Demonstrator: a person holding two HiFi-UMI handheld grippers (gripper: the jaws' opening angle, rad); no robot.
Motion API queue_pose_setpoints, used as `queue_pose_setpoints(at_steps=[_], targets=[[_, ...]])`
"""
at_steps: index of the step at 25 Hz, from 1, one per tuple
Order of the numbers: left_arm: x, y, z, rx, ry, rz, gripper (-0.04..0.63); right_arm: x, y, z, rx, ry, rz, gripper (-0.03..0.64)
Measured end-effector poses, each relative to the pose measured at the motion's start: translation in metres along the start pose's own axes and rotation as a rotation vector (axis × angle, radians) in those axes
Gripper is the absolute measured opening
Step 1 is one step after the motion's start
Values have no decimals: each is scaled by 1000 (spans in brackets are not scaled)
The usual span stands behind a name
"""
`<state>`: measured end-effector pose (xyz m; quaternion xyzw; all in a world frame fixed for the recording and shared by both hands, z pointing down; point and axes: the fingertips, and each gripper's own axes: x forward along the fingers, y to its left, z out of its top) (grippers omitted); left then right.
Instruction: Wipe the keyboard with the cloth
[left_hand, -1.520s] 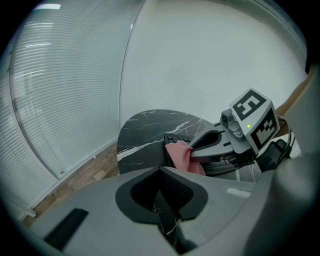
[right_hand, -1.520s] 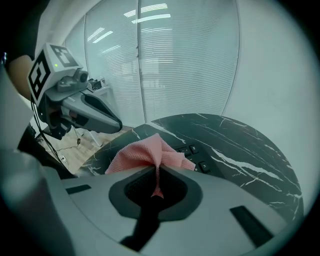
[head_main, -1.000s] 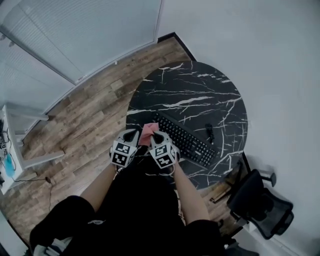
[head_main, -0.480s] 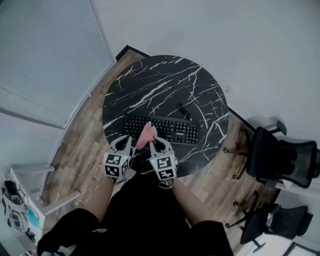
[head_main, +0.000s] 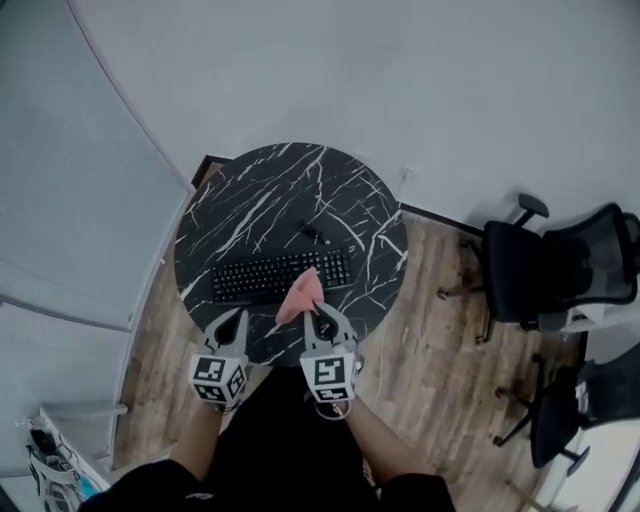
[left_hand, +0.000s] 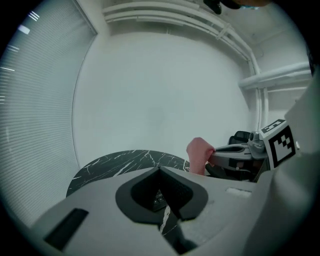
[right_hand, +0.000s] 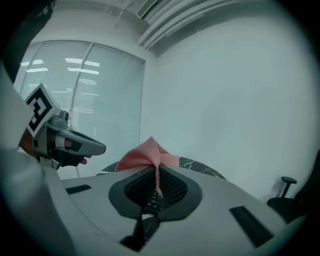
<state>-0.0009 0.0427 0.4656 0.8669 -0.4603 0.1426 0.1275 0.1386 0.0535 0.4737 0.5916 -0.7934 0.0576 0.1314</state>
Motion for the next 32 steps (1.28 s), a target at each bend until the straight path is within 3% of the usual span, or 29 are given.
queue_pose_setpoints(at_steps=[6, 10, 18, 23, 32], targets=[[-31, -38, 35, 42, -87, -41, -2, -59, -24, 47, 3, -131, -110, 0], [-40, -53, 45, 66, -110, -79, -2, -79, -23, 69, 9, -162, -150, -1], [-58, -41, 80, 74, -179, -164, -2, -99, -7, 105, -6, -206, -242, 0], [-81, -32, 103, 83, -254, -158, -2, -102, 16, 120, -53, -217, -226, 0], [-87, -22, 107, 98, -276, -165, -2, -101, 22, 131, -46, -231, -258, -1]])
